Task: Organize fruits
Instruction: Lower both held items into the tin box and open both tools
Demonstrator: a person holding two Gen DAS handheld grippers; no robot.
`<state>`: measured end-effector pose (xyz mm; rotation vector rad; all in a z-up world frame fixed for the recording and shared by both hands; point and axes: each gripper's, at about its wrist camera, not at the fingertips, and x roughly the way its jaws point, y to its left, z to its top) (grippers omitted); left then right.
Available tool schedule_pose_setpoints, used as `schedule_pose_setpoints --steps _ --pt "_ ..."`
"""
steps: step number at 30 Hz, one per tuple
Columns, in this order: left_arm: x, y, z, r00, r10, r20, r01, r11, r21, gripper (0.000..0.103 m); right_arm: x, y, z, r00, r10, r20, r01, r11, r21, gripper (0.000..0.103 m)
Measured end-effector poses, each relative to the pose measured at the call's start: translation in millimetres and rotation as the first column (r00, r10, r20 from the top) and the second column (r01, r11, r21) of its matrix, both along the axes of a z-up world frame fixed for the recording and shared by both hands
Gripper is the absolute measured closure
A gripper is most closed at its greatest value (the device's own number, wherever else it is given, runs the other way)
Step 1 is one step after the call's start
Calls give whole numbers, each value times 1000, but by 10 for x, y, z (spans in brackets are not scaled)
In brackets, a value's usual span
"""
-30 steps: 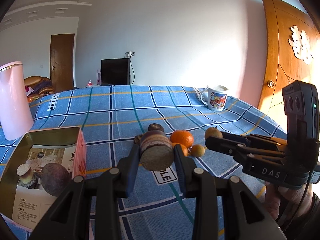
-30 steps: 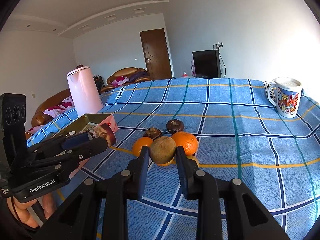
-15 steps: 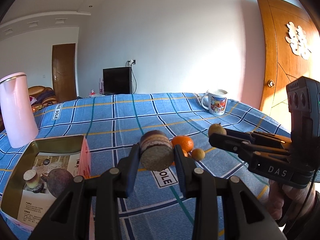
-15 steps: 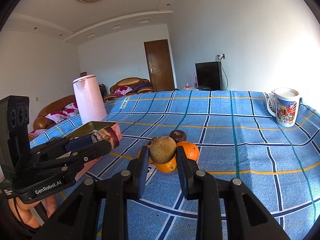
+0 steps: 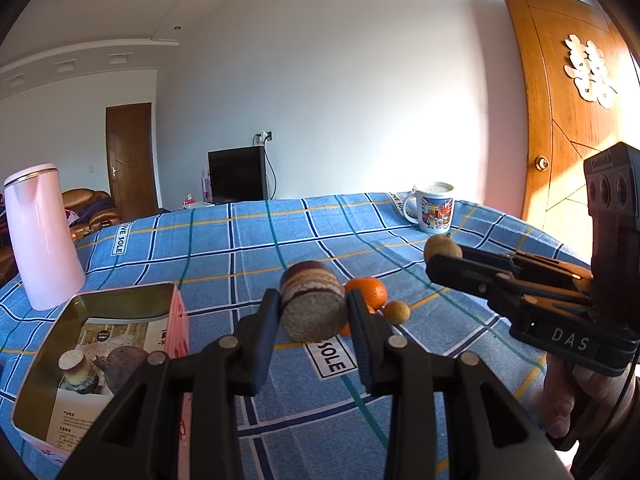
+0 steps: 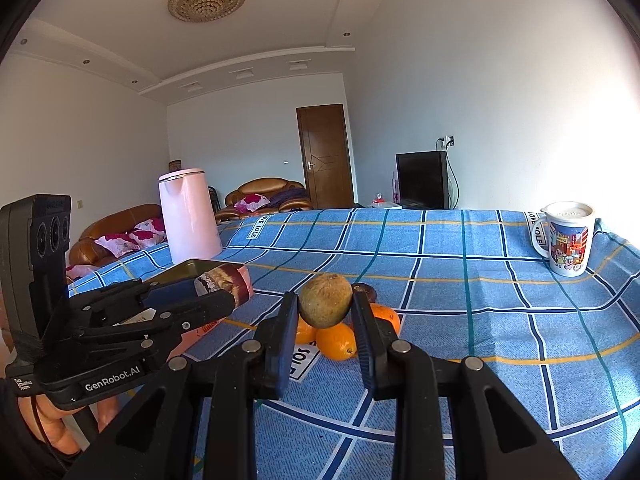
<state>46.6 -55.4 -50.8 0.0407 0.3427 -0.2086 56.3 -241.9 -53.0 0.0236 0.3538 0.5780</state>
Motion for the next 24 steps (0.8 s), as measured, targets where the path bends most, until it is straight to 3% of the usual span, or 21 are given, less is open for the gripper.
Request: schedule_pose_setpoints --steps 5,10,16,24 --pt "-73 141 62 1000 26 8 -26 1000 -7 67 -10 67 18 1000 1 2 -1 1000 -9 74" --pt "-134 529 114 993 119 5 -119 992 -38 67 -26 407 125 996 90 -15 -90 996 -12 74" --pt "-171 1117 78 970 241 -28 -243 966 -87 67 -2 1024 160 974 222 -52 -224 973 -51 74" --pt "-161 1651 -123 935 337 -110 -349 929 -119 67 20 1707 -46 932 328 -152 -347 931 -115 74"
